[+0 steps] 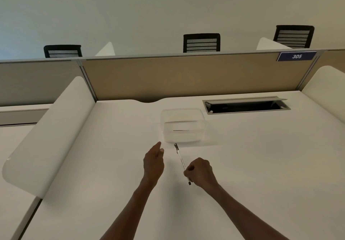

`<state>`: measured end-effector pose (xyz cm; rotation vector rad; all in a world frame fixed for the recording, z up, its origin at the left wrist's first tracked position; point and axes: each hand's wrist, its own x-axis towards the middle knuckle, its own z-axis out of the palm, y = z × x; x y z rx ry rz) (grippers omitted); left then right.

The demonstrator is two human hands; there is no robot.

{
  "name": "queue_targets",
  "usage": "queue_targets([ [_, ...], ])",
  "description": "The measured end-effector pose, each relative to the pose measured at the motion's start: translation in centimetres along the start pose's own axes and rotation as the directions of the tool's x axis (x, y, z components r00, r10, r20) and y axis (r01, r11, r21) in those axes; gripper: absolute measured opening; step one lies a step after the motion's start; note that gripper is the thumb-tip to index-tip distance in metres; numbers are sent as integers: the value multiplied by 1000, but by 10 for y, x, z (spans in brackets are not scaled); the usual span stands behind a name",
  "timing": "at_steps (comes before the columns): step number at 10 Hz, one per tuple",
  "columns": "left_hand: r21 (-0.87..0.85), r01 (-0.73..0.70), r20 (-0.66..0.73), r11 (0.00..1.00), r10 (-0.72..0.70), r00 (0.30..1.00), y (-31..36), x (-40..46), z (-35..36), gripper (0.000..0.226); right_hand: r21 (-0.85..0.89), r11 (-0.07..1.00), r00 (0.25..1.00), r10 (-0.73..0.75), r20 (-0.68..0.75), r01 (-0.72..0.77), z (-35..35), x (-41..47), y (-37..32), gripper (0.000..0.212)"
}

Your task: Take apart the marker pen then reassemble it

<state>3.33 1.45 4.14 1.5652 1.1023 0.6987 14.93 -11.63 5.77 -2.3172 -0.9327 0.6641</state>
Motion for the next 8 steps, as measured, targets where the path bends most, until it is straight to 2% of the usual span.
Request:
queue_targets([
  [1,206,-57,12,977,55,998,-15,-5,-1,39,-15,998,998,68,7,-68,7,4,4,14],
  [3,318,-49,41,947,38,998,-35,-15,-3,40,-112,990,996,87,-1,-87,21,15,8,16],
  [6,344,-32,70,938,9,997,-40,-17,-6,41,-115,989,994,103,40,-98,31,22,12,21],
  [7,345,-37,79,938,10,997,-44,-16,-5,41,-121,990,994,82,70,-73,30,25,14,32],
  [8,327,-59,77,943,35,996,-45,-17,-3,41,-161,986,999,48,-3,-47,27,27,18,36],
])
